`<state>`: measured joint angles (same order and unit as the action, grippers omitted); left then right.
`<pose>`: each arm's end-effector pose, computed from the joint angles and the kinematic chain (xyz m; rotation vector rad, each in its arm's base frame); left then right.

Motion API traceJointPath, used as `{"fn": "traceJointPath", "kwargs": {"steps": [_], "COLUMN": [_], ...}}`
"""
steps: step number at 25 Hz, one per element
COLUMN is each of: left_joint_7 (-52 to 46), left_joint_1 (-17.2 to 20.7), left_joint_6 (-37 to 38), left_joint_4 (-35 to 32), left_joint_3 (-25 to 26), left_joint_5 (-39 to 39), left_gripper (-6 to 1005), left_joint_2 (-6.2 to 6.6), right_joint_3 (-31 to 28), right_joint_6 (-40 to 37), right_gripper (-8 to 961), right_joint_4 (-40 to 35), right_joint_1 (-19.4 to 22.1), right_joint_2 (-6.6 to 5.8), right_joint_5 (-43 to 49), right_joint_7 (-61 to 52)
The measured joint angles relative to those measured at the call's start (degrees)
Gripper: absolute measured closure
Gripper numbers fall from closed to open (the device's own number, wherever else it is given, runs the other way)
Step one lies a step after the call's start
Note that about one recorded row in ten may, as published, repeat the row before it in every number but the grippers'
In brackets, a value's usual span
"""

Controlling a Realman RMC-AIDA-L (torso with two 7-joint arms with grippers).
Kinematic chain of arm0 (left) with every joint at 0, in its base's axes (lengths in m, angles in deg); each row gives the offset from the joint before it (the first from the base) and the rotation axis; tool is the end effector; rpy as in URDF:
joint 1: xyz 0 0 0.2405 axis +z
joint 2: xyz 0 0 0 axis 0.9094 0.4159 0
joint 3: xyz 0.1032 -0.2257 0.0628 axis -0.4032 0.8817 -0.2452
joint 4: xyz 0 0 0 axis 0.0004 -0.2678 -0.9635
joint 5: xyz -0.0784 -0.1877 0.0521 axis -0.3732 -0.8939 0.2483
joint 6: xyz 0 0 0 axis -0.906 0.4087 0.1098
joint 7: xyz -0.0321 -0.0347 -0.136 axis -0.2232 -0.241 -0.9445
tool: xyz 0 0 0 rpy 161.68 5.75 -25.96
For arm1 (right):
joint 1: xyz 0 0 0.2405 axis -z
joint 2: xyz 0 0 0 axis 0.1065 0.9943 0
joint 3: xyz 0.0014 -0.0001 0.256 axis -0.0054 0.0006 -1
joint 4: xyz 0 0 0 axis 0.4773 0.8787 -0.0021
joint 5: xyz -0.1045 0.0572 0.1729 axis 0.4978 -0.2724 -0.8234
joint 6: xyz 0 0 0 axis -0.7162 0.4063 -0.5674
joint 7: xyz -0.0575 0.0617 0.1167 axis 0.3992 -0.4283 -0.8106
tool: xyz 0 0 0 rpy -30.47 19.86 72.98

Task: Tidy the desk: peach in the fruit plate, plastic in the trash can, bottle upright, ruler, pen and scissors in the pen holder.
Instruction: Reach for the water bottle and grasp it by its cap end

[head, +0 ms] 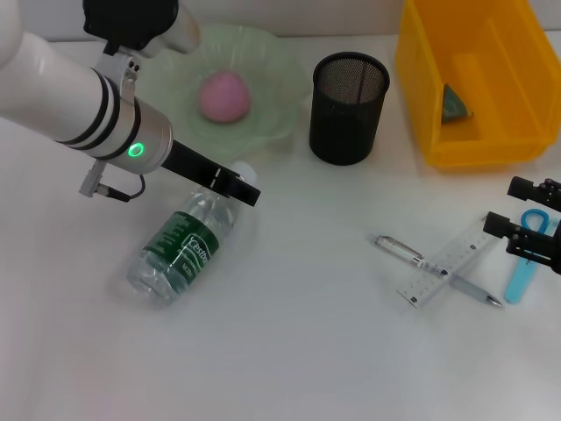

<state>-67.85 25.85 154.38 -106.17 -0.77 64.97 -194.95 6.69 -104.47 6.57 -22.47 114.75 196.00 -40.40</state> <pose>-0.1806 0.3885 -0.0479 -2.4706 -1.1093 0.2584 0.3447 0.2558 0.0343 -2.4019 0.6470 0.8283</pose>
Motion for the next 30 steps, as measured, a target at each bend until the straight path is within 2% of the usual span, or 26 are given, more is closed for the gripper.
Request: {"fn": "traceJointPath", "kwargs": {"steps": [4,7,28,30], "left_joint_7": [0.0,-0.04,-0.64,-0.41], "left_joint_1": [-0.21,-0.69,-1.67,-1.51], "left_joint_6": [-0.48,-2.74,-7.24,-7.35], "left_joint_4": [0.5,1.62,3.3,2.9], "left_joint_3": [-0.26,-2.76,-9.51,-10.18], "left_joint_5": [0.01,-0.35,-2.41,-2.83], "left_gripper": [218,221,240,281], "left_joint_2": [0.0,-0.03,-0.03,-0.03], "right_joint_3": [0.0,0.01,0.0,0.0], "right_joint_6": [0.51,0.52,0.65,0.75], "right_gripper": [207,207,207,207], "right_joint_4": [1.05,1.42,1.67,1.7], "right_joint_1": [-0.24,-0.27,-0.25,-0.25], "right_joint_2": [0.0,0.04,0.23,0.26], "right_joint_5": [0.03,0.03,0.03,0.03], "right_joint_7": [0.24,0.69,0.85,0.85]}}
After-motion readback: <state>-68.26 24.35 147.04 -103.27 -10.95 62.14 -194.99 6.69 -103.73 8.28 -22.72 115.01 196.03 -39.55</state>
